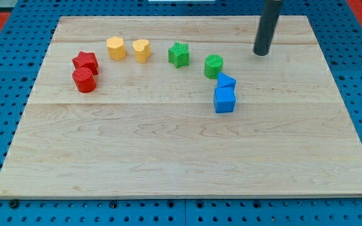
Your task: Separate the red blocks
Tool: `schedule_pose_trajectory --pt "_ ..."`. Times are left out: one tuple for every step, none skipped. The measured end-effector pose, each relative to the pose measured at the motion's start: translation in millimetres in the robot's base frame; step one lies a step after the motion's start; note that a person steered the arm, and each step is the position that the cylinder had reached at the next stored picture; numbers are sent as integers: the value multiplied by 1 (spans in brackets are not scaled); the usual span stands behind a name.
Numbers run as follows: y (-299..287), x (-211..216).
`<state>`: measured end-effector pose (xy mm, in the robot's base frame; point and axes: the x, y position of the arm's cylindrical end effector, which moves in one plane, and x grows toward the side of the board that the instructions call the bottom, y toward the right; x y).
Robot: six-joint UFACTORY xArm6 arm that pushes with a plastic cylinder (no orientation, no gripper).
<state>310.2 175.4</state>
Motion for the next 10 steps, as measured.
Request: schedule_pose_trajectory --pt "14 0" --pt "15 0" --pt "15 0" --pt "17 29" --pt "52 65" --pt "37 179" --pt "-53 276" --pt "-209 286" --pt "-357 237" --pt "-393 155"
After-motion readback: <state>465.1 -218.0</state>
